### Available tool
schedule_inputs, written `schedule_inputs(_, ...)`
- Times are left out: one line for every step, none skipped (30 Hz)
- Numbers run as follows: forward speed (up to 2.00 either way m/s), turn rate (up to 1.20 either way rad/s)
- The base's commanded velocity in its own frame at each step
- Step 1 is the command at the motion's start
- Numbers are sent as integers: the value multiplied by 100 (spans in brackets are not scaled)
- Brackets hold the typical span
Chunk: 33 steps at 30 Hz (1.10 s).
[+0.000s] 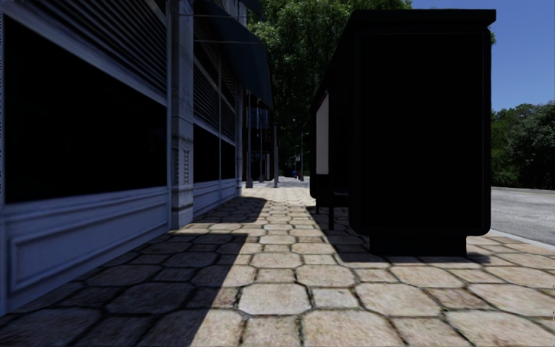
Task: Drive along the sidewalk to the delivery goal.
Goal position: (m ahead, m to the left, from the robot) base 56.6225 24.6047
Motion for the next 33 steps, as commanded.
schedule_inputs(200, 0)
schedule_inputs(200, 0)
schedule_inputs(200, 0)
schedule_inputs(200, 0)
schedule_inputs(200, 0)
schedule_inputs(200, 0)
schedule_inputs(200, 0)
schedule_inputs(200, 0)
schedule_inputs(200, 0)
schedule_inputs(200, 0)
schedule_inputs(200, 0)
schedule_inputs(200, 0)
schedule_inputs(200, 0)
schedule_inputs(200, 0)
schedule_inputs(200, 0)
schedule_inputs(200, 0)
schedule_inputs(200, 0)
schedule_inputs(200, 0)
schedule_inputs(200, 0)
schedule_inputs(200, 0)
schedule_inputs(200, 0)
schedule_inputs(200, 0)
schedule_inputs(200, 0)
schedule_inputs(200, 0)
schedule_inputs(200, 0)
schedule_inputs(200, 0)
schedule_inputs(200, 0)
schedule_inputs(200, 0)
schedule_inputs(200, 0)
schedule_inputs(200, 0)
schedule_inputs(200, 0)
schedule_inputs(200, 0)
schedule_inputs(200, 0)
